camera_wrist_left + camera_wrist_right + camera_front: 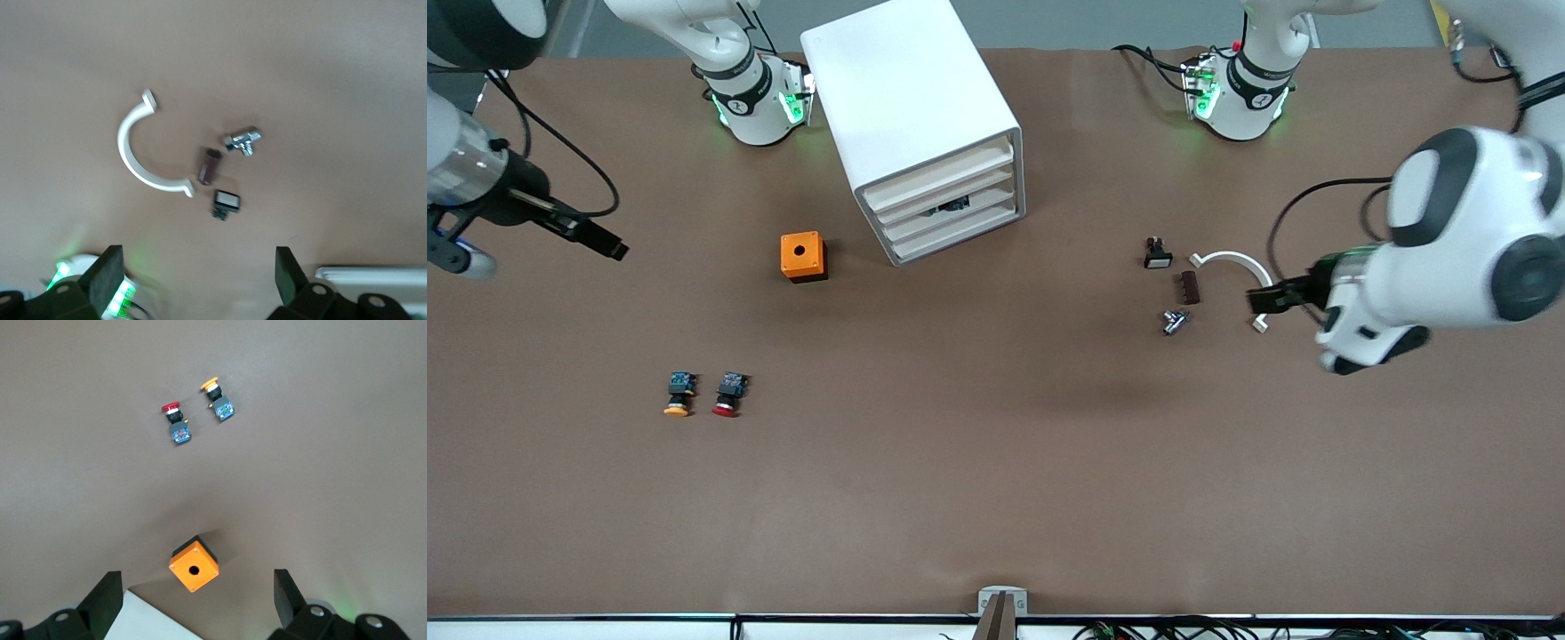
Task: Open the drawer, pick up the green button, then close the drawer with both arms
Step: 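Move the left gripper toward the cabinet while the right gripper approaches it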
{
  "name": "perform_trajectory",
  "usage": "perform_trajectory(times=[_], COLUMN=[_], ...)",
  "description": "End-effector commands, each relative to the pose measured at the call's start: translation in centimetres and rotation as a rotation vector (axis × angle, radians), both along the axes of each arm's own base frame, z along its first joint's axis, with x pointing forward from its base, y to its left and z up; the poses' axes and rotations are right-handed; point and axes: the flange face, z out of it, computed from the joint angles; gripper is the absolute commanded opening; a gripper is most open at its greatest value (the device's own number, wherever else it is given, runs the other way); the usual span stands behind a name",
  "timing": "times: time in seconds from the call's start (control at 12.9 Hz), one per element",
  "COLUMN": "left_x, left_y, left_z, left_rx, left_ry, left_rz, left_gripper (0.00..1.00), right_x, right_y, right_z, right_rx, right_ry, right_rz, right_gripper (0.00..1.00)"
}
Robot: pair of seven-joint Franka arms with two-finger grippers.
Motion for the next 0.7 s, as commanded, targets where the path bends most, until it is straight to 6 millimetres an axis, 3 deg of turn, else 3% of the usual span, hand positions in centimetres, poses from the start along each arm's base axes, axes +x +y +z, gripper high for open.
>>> perform_trajectory(times=[0.0, 0.23, 0.39, 0.46, 0.62], left_x=[-0.1, -0.3, -0.8, -1.6, -2.4], left_y=[-4.8, -9.9, -11.6, -13.3, -14.8], left_z=[-3.7, -8.7, -13.0, -14.5, -17.3], left_rx=[0.103, 0.214, 0.317, 0.341, 0.343], left_ry=[0.115, 0.206, 0.320, 0.362, 0.466], left_rz=[0.256, 0.404, 0.601, 0.634, 0.684], left_gripper=[1.00, 1.00, 1.00, 1.00, 1.00], right_x=[-0.3, -0.2, -0.1, -0.1, -0.2], right_y=[2.8, 5.0, 7.5, 8.6, 10.7], right_z=[-1.2, -3.0, -4.2, -4.8, -6.1], right_rx=[0.024, 0.032, 0.017, 0.008, -0.011], right_ry=[-0.004, -0.004, 0.018, 0.031, 0.053], right_rz=[-0.081, -0.143, -0.192, -0.212, -0.253], right_gripper=[1.00, 1.00, 1.00, 1.00, 1.00])
